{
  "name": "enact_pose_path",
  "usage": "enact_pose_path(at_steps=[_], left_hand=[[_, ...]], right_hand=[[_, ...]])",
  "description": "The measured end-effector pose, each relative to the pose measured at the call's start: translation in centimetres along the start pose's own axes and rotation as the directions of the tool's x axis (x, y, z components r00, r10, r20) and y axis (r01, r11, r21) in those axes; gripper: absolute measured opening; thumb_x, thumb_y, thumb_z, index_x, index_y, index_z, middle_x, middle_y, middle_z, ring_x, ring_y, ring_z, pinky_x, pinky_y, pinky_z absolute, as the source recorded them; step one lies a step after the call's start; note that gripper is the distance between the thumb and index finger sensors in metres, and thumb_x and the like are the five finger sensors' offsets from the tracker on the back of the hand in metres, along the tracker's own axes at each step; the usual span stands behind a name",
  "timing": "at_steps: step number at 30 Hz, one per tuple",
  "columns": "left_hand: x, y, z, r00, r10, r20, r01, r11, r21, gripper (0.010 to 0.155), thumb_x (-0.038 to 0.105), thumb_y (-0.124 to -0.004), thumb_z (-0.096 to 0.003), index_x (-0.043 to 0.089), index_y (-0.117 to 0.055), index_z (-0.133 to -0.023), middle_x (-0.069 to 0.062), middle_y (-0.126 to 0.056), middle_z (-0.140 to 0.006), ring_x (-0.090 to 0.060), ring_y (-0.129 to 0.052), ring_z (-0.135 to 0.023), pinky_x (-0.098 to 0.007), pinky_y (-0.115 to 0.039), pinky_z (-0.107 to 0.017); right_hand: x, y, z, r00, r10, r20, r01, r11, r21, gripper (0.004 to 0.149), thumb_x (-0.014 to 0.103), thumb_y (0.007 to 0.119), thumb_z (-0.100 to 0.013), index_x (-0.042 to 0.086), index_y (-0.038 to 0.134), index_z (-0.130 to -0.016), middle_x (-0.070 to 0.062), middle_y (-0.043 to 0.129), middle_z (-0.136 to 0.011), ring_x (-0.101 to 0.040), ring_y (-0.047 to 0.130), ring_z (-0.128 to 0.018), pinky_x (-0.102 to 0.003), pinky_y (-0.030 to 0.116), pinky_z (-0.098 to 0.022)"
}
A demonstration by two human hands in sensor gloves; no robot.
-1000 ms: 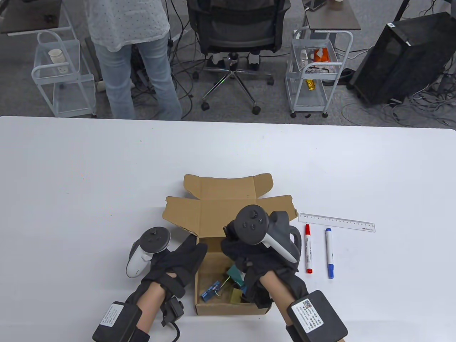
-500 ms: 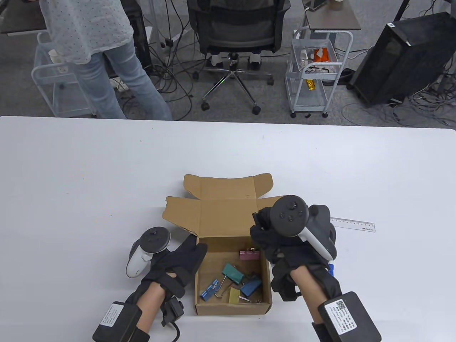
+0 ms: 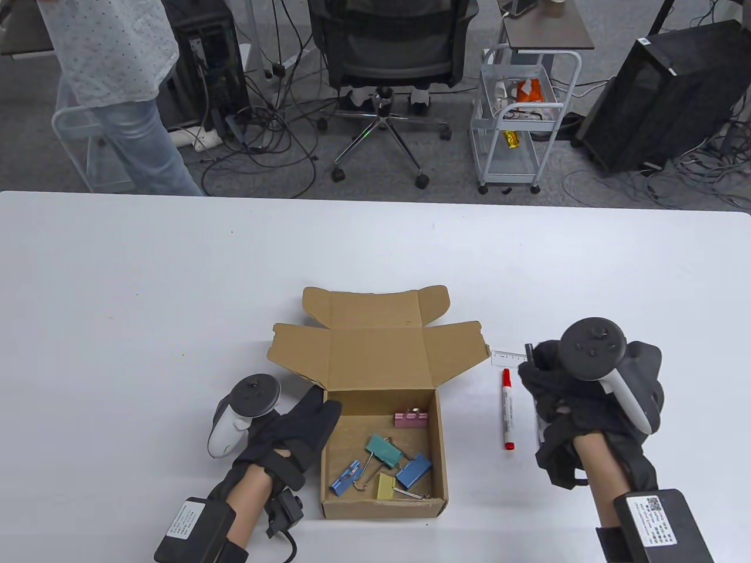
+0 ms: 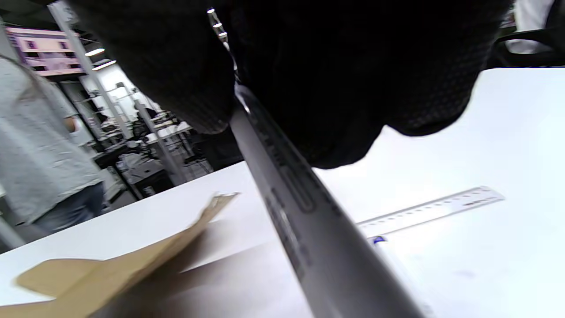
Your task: Open four flaps of mailer box and unpack office supplies
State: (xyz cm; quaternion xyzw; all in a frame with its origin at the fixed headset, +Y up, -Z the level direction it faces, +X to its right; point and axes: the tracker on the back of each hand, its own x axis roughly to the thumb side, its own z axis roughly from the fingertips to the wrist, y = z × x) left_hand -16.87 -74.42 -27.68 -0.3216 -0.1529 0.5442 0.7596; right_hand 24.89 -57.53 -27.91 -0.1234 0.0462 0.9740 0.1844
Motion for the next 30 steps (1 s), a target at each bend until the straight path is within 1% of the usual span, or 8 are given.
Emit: enact_pose_path(at_steps=[3,7,13,20,24,30], left_hand=[[0.0,0.0,0.0,1.000,0.000,-0.004,0.000,1.000,0.006,0.077,0.056,-0.045,-0.0617,0.014,-0.010,-0.116,-0.021,-0.016,-0.124,-0.049,-0.015,-0.117,-0.059,-0.034,-0.082],[0.0,-0.1,0.0,1.000,0.001,-0.006,-0.001,1.000,0.010,0.077,0.056,-0.045,-0.0618,0.014,-0.010,-0.116,-0.021,-0.016,-0.125,-0.048,-0.015,-0.117,-0.059,-0.034,-0.082],[0.0,-0.1,0.1,1.000,0.002,-0.006,-0.002,1.000,0.013,0.077,0.056,-0.045,-0.0619,0.015,-0.010,-0.116,-0.021,-0.016,-0.125,-0.048,-0.015,-0.117,-0.059,-0.034,-0.082],[0.0,-0.1,0.1,1.000,0.005,-0.010,-0.005,1.000,0.022,0.077,0.056,-0.045,-0.0619,0.015,-0.010,-0.117,-0.021,-0.016,-0.125,-0.048,-0.015,-0.117,-0.059,-0.034,-0.082],[0.0,-0.1,0.1,1.000,0.003,-0.012,-0.003,1.000,0.026,0.077,0.056,-0.046,-0.0619,0.015,-0.010,-0.117,-0.021,-0.017,-0.125,-0.048,-0.016,-0.117,-0.059,-0.034,-0.082],[0.0,-0.1,0.2,1.000,0.003,-0.011,-0.003,1.000,0.026,0.077,0.056,-0.046,-0.0619,0.015,-0.010,-0.117,-0.021,-0.017,-0.125,-0.048,-0.016,-0.117,-0.059,-0.035,-0.082]], right_hand=[[-2.4,0.4,-1.0,0.998,0.018,-0.067,-0.018,1.000,-0.002,0.048,0.039,0.088,-0.056,0.012,0.080,-0.095,-0.008,0.104,-0.076,-0.030,0.108,-0.059,-0.053,0.089,-0.052],[-5.2,1.8,-2.4,0.989,0.040,-0.140,-0.038,0.999,0.018,0.047,0.038,0.088,-0.056,0.011,0.082,-0.094,-0.009,0.104,-0.076,-0.030,0.108,-0.059,-0.053,0.089,-0.052],[-8.0,4.3,-4.4,0.971,0.115,-0.212,-0.102,0.992,0.073,0.046,0.038,0.088,-0.055,0.011,0.083,-0.093,-0.008,0.105,-0.076,-0.030,0.108,-0.058,-0.053,0.089,-0.052],[-9.6,6.8,-6.0,0.953,0.181,-0.241,-0.151,0.979,0.137,0.046,0.038,0.089,-0.055,0.012,0.084,-0.093,-0.007,0.105,-0.076,-0.028,0.109,-0.057,-0.051,0.090,-0.051],[-9.9,7.7,-6.7,0.943,0.211,-0.256,-0.175,0.972,0.154,0.047,0.039,0.089,-0.055,0.012,0.083,-0.093,-0.007,0.105,-0.076,-0.026,0.109,-0.055,-0.050,0.090,-0.051],[-10.0,8.5,-7.6,0.914,0.302,-0.270,-0.258,0.948,0.187,0.049,0.040,0.090,-0.054,0.014,0.082,-0.094,-0.006,0.104,-0.077,-0.025,0.109,-0.055,-0.049,0.091,-0.051]])
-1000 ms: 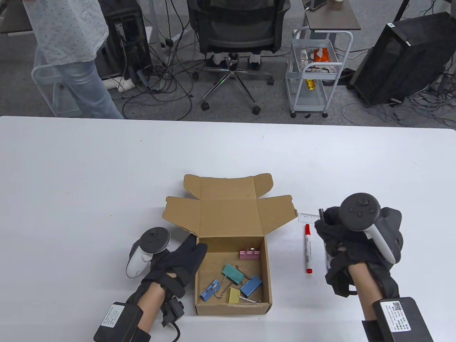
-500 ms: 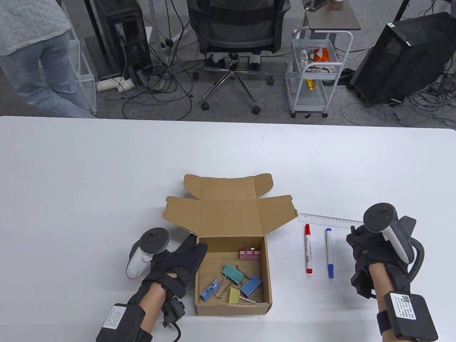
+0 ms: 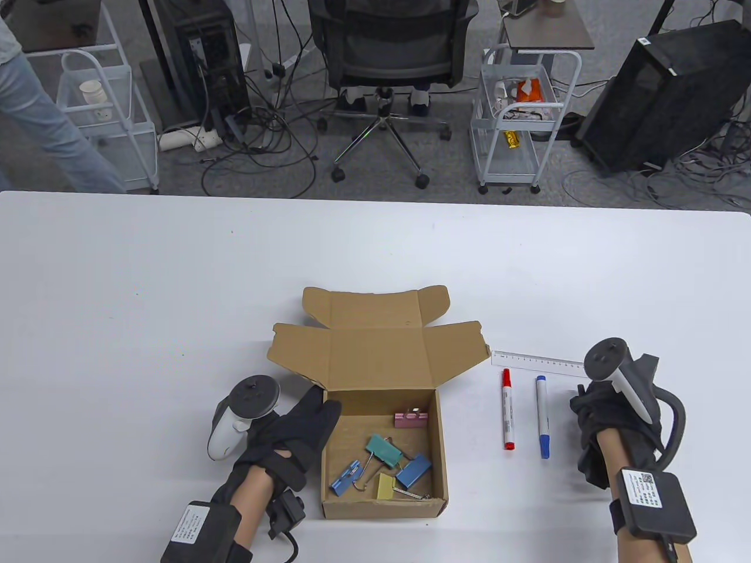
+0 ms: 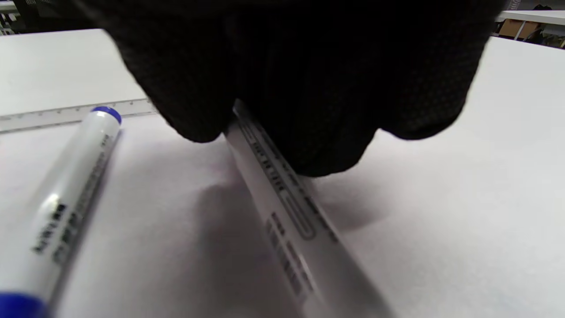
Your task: Open four flaps of mailer box and unpack office supplies
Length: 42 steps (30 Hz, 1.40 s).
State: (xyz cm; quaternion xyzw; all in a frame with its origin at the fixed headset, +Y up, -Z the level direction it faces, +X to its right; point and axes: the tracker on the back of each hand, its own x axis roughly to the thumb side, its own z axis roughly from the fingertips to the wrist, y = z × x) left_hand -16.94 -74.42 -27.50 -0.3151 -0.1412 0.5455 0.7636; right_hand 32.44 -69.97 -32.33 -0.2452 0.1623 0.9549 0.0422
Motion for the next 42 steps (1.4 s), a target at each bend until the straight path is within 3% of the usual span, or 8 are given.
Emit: enact_pose_path(at_steps=[24,36,42], left_hand=[[0.0,0.0,0.1,1.000,-0.001,-0.002,0.001,1.000,0.004,0.078,0.057,-0.046,-0.0619,0.015,-0.011,-0.117,-0.021,-0.017,-0.125,-0.048,-0.017,-0.117,-0.059,-0.035,-0.082],[0.0,0.0,0.0,1.000,-0.001,-0.002,0.001,1.000,0.004,0.078,0.057,-0.046,-0.0619,0.015,-0.011,-0.117,-0.021,-0.017,-0.125,-0.048,-0.017,-0.117,-0.059,-0.035,-0.082],[0.0,0.0,0.0,1.000,-0.001,-0.002,0.001,1.000,0.004,0.078,0.057,-0.046,-0.0618,0.015,-0.011,-0.117,-0.021,-0.017,-0.125,-0.048,-0.016,-0.117,-0.059,-0.035,-0.082]], right_hand=[[1.3,0.2,-2.4,0.994,0.100,-0.045,-0.100,0.995,-0.007,0.050,0.042,0.089,-0.055,0.016,0.080,-0.096,-0.003,0.098,-0.081,-0.022,0.108,-0.056,-0.047,0.090,-0.052],[0.8,-0.2,-1.7,0.998,0.049,-0.031,-0.050,0.999,-0.021,0.056,0.047,0.086,-0.055,0.013,0.076,-0.100,-0.007,0.096,-0.086,-0.026,0.106,-0.061,-0.050,0.087,-0.055],[0.7,-1.1,0.1,1.000,-0.022,0.018,0.023,0.994,-0.110,0.059,0.047,0.078,-0.058,0.013,0.070,-0.105,-0.012,0.090,-0.096,-0.034,0.101,-0.070,-0.056,0.080,-0.061]])
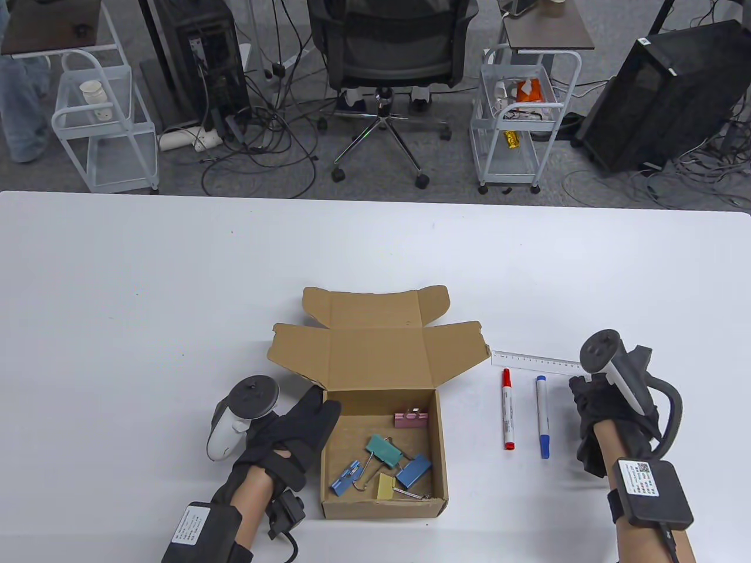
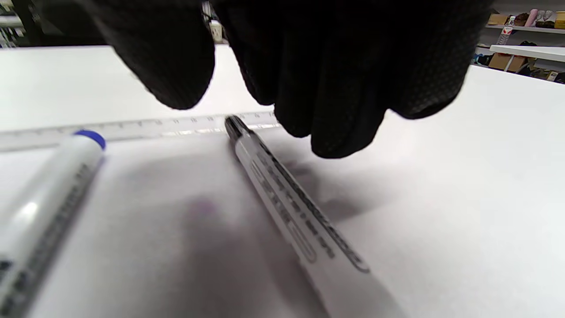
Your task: Open four flaps of mailer box and unpack office supplies
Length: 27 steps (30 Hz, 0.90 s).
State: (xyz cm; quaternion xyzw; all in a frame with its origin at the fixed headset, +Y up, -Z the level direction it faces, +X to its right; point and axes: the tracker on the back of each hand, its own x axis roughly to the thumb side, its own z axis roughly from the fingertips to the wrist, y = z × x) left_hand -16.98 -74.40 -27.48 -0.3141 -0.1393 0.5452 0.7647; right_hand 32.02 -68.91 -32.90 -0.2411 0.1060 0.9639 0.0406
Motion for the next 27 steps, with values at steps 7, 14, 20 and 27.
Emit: enact_pose_path(at_steps=[7,14,20,27], left_hand=[[0.0,0.0,0.0,1.000,0.000,0.003,0.000,1.000,-0.008,0.077,0.056,-0.046,-0.0618,0.015,-0.011,-0.117,-0.021,-0.017,-0.125,-0.048,-0.016,-0.117,-0.059,-0.035,-0.082],[0.0,0.1,0.0,1.000,0.003,0.007,-0.003,1.000,-0.011,0.077,0.056,-0.046,-0.0618,0.015,-0.011,-0.117,-0.022,-0.017,-0.125,-0.048,-0.016,-0.117,-0.059,-0.035,-0.082],[0.0,0.1,0.0,1.000,0.005,0.009,-0.004,1.000,-0.016,0.077,0.056,-0.046,-0.0618,0.015,-0.011,-0.117,-0.021,-0.017,-0.125,-0.048,-0.015,-0.117,-0.059,-0.034,-0.082],[0.0,0.1,0.0,1.000,0.008,0.011,-0.008,1.000,-0.019,0.078,0.056,-0.046,-0.0617,0.014,-0.011,-0.117,-0.021,-0.017,-0.125,-0.048,-0.015,-0.116,-0.059,-0.034,-0.082]], right_hand=[[0.2,-1.3,2.7,0.990,-0.110,0.093,0.115,0.992,-0.050,0.064,0.049,0.070,-0.060,0.012,0.059,-0.111,-0.020,0.075,-0.110,-0.050,0.082,-0.091,-0.066,0.068,-0.068],[1.1,-2.2,6.1,0.943,-0.270,0.196,0.278,0.960,-0.015,0.068,0.049,0.063,-0.061,0.008,0.049,-0.114,-0.027,0.056,-0.119,-0.064,0.055,-0.101,-0.074,0.053,-0.071],[2.7,-2.6,9.2,0.868,-0.398,0.296,0.388,0.917,0.095,0.074,0.049,0.057,-0.062,0.002,0.040,-0.116,-0.033,0.044,-0.122,-0.068,0.043,-0.102,-0.076,0.048,-0.070],[4.6,-2.5,12.1,0.785,-0.494,0.374,0.460,0.869,0.183,0.076,0.050,0.054,-0.063,-0.001,0.037,-0.116,-0.036,0.040,-0.121,-0.069,0.043,-0.102,-0.076,0.048,-0.070]])
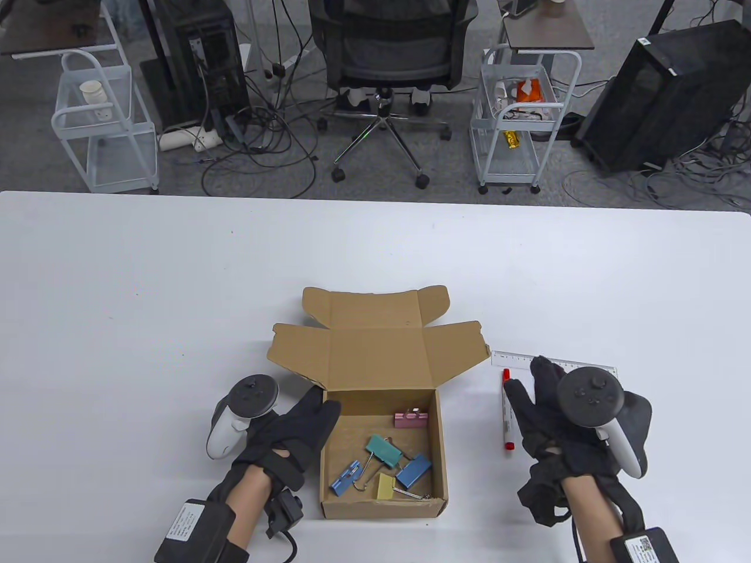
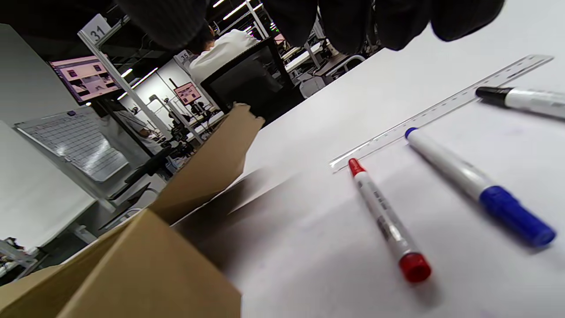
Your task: Open four flaps of mailer box and unpack office supplies
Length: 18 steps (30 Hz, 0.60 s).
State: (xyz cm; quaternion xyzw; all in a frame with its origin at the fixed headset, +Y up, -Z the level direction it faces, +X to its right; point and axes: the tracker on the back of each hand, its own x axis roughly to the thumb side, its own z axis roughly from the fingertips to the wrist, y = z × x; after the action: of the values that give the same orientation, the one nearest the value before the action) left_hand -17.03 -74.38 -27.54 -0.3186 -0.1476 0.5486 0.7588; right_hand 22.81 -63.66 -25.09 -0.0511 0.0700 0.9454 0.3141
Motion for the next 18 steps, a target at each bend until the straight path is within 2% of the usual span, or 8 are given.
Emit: enact_pose_path(at_steps=[10,18], left_hand=[[0.0,0.0,0.0,1.000,-0.001,0.000,0.001,1.000,0.000,0.078,0.056,-0.046,-0.0617,0.014,-0.011,-0.117,-0.021,-0.017,-0.125,-0.049,-0.015,-0.116,-0.059,-0.034,-0.082],[0.0,0.0,0.0,1.000,-0.001,0.000,0.001,1.000,0.000,0.078,0.056,-0.046,-0.0617,0.015,-0.011,-0.117,-0.021,-0.017,-0.125,-0.048,-0.015,-0.116,-0.059,-0.034,-0.082]], right_hand=[[2.4,3.5,0.3,0.991,-0.119,0.055,0.115,0.991,0.073,0.080,0.050,0.051,-0.063,-0.009,0.033,-0.114,-0.042,0.037,-0.119,-0.070,0.043,-0.100,-0.075,0.049,-0.069],[3.5,6.9,-0.7,0.960,-0.278,0.023,0.271,0.950,0.156,0.082,0.050,0.051,-0.063,-0.013,0.033,-0.113,-0.044,0.038,-0.118,-0.071,0.044,-0.100,-0.075,0.049,-0.069]])
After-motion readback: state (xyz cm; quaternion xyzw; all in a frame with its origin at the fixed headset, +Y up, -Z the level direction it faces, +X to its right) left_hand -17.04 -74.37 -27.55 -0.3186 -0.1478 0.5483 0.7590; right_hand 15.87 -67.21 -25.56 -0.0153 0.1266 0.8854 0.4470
